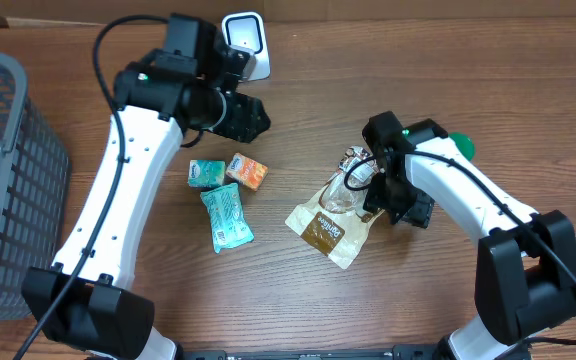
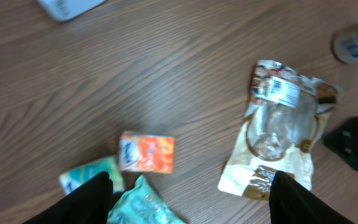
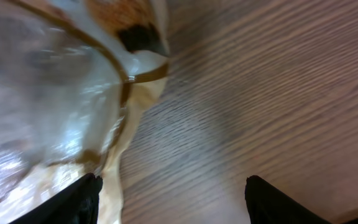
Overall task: Scan the item barcode
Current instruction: 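Lift the snack bag upright while the left gripper approaches it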
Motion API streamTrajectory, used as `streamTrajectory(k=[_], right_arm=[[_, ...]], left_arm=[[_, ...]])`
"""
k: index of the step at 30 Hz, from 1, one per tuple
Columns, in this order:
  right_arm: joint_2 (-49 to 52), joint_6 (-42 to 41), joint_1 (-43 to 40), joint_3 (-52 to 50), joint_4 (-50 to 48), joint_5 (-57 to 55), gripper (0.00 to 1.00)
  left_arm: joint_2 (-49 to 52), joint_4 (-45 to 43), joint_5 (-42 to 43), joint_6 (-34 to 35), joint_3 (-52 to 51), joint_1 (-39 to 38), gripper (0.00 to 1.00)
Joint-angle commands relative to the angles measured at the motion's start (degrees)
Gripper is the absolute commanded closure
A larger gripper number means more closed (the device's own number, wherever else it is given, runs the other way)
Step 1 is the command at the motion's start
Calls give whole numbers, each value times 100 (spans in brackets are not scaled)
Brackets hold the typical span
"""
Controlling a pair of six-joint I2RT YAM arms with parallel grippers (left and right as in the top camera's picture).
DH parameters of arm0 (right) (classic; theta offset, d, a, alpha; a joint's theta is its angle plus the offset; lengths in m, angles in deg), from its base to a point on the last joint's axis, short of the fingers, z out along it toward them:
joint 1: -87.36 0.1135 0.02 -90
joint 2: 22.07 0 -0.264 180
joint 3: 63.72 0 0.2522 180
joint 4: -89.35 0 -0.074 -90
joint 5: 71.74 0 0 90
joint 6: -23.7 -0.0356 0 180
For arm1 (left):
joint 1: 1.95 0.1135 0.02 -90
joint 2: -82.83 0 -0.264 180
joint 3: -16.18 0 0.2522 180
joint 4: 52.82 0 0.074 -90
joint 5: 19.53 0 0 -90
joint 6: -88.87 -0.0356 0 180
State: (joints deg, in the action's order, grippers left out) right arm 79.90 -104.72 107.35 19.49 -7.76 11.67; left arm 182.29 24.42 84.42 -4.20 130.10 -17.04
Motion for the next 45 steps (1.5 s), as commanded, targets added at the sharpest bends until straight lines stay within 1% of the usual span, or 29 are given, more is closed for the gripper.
streamTrajectory(k=[1, 5, 11, 13, 14, 16, 19, 22, 26, 30, 33, 35, 38, 42, 45], right_arm=[[48, -81, -24, -260, -334, -109, 30], [59, -13, -24, -461, -809, -116, 35], [92, 157, -17, -651, -1215, -79, 35], [92, 621, -9, -649, -1486, 299, 34], [92, 935, -9, -649, -1694, 691, 32], [92, 1300, -9, -649, -2044, 1384, 31], [92, 1491, -7, -649, -2579, 2205, 31], [92, 1493, -9, -649, -3200, 2472, 31], [92, 1707, -9, -649, -3595, 2511, 31], [87, 2146, -11, -601, -3635, 2949, 31], [68, 2131, -118, -376, -3366, 3187, 32], [13, 2087, -251, -164, -3108, 3331, 35], [-81, 2024, -490, 118, -2745, 3453, 35], [-125, 2024, -809, 334, -2382, 3652, 36], [-125, 2031, -968, 332, -2212, 3668, 36]], left_arm=[[28, -26, 52, -166, 116, -125, 32], [28, -48, 52, -162, 116, -144, 30], [28, -31, 52, -101, 116, -144, 29], [28, -37, 52, -103, 116, -144, 28], [28, -39, 52, -101, 116, -144, 29], [28, -31, 52, -103, 114, -144, 29], [28, -9, 50, -103, 114, -144, 30], [28, 57, 50, -103, 114, -144, 30], [28, 79, 52, -101, 114, -144, 31], [31, 90, 94, 107, 83, -157, 41], [42, 9, 94, 490, -120, -184, 56], [72, -94, 96, 833, -345, -188, 68], [146, -376, 236, 1353, -754, -188, 96], [341, -1075, 1040, 1617, -1353, -188, 96], [660, -1250, 1403, 1838, -1438, -188, 96]])
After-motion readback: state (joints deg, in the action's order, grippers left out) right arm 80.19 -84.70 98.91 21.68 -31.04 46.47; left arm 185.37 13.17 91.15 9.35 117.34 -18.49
